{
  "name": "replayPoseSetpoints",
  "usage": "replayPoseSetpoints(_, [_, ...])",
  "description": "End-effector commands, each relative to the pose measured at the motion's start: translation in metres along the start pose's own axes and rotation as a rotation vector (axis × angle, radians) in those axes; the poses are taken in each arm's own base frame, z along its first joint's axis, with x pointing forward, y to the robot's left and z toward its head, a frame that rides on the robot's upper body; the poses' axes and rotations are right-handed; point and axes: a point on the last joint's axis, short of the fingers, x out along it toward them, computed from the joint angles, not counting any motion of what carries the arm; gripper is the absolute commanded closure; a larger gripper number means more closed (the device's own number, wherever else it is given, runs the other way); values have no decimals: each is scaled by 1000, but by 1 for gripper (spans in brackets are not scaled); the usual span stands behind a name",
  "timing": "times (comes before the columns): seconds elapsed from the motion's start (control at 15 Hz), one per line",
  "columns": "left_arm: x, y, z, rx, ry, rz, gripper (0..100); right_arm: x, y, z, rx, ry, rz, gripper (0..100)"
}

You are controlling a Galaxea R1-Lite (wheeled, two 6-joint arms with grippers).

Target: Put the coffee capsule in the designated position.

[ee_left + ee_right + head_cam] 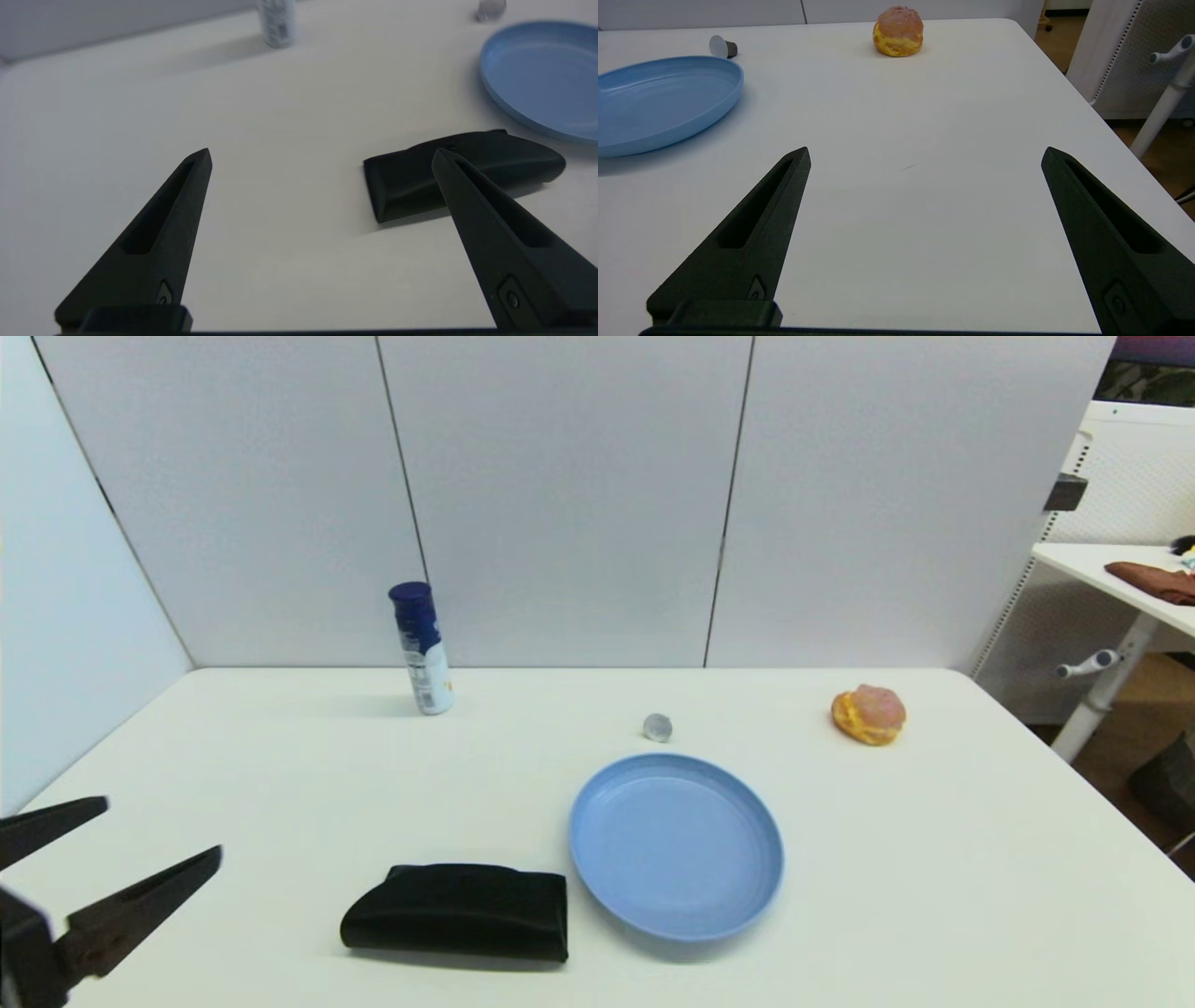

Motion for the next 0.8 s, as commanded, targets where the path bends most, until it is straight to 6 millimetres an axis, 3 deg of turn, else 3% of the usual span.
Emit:
replayPoseSetpoints(0.07, [-47, -19, -104, 18, -241, 179, 0, 0, 0, 0, 0, 2, 0, 0])
replayPoseSetpoints(0.2, [-54, -24, -131, 13, -208, 229, 0, 0, 0, 0, 0, 2, 0, 0])
replayPoseSetpoints(0.8, [-53, -24, -131, -60, -209, 247, 0, 0, 0, 0, 0, 2, 0, 0])
